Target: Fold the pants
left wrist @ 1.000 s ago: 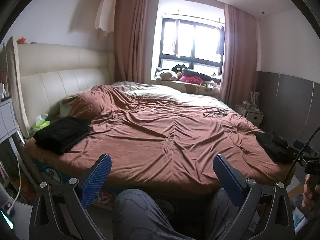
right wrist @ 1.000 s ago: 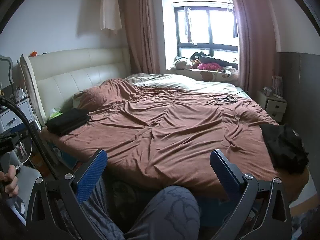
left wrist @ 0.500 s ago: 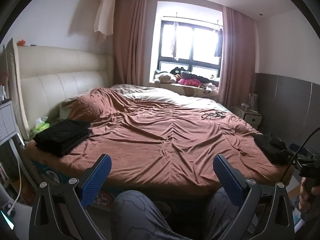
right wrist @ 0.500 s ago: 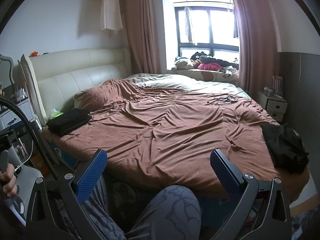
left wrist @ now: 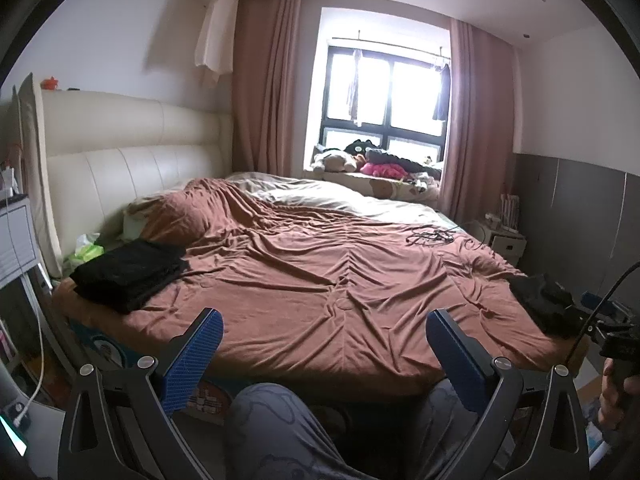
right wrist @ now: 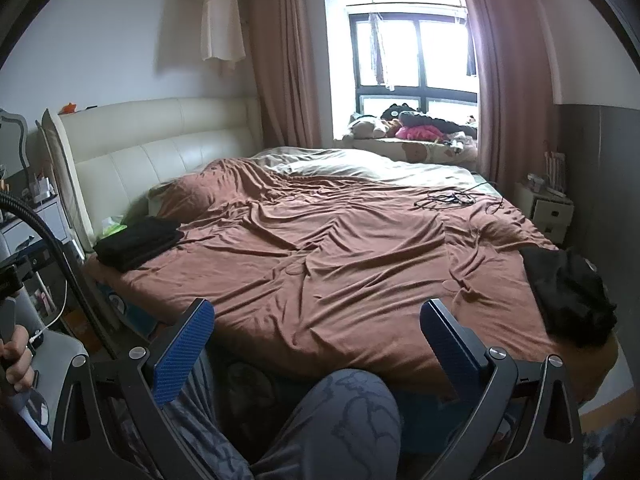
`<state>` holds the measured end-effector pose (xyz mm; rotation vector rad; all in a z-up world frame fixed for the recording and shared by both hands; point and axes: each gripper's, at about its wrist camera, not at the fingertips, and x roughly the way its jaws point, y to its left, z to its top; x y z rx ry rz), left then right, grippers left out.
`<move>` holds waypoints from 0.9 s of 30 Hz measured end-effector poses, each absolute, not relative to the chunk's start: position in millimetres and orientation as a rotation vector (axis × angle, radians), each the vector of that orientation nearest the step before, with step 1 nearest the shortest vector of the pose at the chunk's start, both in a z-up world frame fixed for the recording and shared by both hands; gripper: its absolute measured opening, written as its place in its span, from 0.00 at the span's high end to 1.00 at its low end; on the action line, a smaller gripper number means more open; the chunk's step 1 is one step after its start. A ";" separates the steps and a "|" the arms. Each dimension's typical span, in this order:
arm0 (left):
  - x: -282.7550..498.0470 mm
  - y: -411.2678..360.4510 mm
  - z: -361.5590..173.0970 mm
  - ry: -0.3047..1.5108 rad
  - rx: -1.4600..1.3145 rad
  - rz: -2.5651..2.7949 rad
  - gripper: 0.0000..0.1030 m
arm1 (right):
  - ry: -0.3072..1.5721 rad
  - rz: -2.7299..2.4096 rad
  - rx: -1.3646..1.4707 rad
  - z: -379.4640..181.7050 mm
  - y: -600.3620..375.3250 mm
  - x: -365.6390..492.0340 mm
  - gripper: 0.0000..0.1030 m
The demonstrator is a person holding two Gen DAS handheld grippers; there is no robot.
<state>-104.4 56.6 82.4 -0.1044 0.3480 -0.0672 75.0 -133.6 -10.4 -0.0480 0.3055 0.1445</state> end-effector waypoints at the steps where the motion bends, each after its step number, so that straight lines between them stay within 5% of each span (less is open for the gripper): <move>1: -104.4 56.7 82.5 0.347 -0.103 -0.066 0.00 | 0.305 0.142 -0.051 -10.3 -133.6 75.3 0.00; 27: -108.3 53.1 87.2 0.337 -0.112 -0.064 0.01 | 0.302 0.142 -0.053 -8.5 -137.1 77.1 0.00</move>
